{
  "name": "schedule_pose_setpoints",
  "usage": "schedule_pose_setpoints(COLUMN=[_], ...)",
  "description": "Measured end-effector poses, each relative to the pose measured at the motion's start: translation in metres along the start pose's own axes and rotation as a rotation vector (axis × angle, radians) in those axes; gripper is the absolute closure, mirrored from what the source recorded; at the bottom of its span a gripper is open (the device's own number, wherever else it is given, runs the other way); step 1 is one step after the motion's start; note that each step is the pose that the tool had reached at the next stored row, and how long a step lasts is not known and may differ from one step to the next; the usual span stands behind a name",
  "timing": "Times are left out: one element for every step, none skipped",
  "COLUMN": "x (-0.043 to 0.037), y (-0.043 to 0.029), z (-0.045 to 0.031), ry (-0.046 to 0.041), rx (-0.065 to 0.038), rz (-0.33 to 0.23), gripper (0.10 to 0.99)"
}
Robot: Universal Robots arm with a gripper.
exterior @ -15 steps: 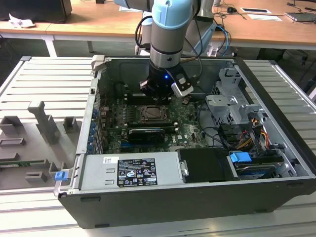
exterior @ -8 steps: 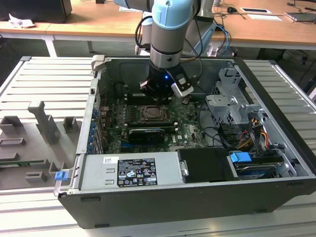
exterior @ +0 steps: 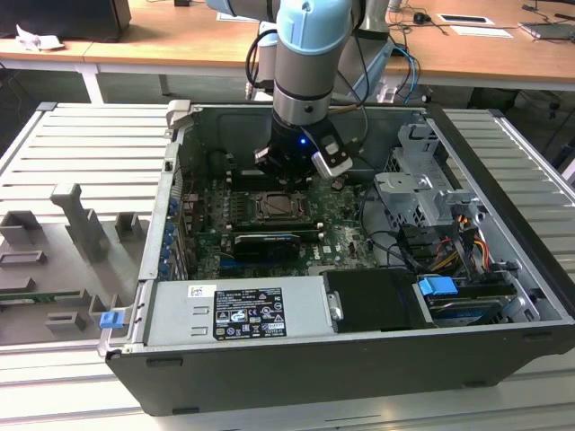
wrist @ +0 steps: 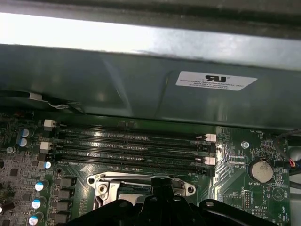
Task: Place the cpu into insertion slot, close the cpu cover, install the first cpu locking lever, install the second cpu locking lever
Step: 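Install the second cpu locking lever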
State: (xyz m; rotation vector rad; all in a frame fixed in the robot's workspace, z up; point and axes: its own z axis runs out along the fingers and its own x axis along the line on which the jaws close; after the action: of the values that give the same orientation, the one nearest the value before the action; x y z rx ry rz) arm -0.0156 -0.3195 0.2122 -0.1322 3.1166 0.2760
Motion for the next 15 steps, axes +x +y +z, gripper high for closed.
schedule_pose_setpoints(x=[0.0001,0.0001,0.0001,0.0001,0.0001,0.0,0.0,-0.0001,-0.0001,-0.0001,-0.0001,0.0001,0.0003,0.0005,0.0006], y=[-0.0003,-0.0004,-0.0004,-0.0004,-0.0003,0.0001,0.0007,0.0009,0.001,0.0007,0.0002,-0.0011,-0.0029,-0.0053,-0.0065], z=[0.0,-0.0001,-0.0003,-0.0009,-0.0016,-0.004,-0.007,-0.0083,-0.0089,-0.009,-0.0092,-0.0094,-0.0098,-0.0102,-0.0104], ry=[-0.0001,-0.0001,-0.0001,0.0,0.0,-0.0001,-0.0001,-0.0001,-0.0001,-0.0001,0.0,-0.0001,-0.0001,0.0,-0.0001], rx=[0.0,0.0,0.0,0.0,0.0,0.0,0.0,0.0,0.0,0.0,0.0,0.0,0.0,0.0,0.0], rz=[0.0,0.0,0.0,0.0,0.0,0.0,0.0,0.0,0.0,0.0,0.0,0.0,0.0,0.0,0.0], gripper=[0.98,0.98,0.98,0.98,0.98,0.98,0.98,0.98,0.98,0.98,0.98,0.98,0.98,0.98,0.98])
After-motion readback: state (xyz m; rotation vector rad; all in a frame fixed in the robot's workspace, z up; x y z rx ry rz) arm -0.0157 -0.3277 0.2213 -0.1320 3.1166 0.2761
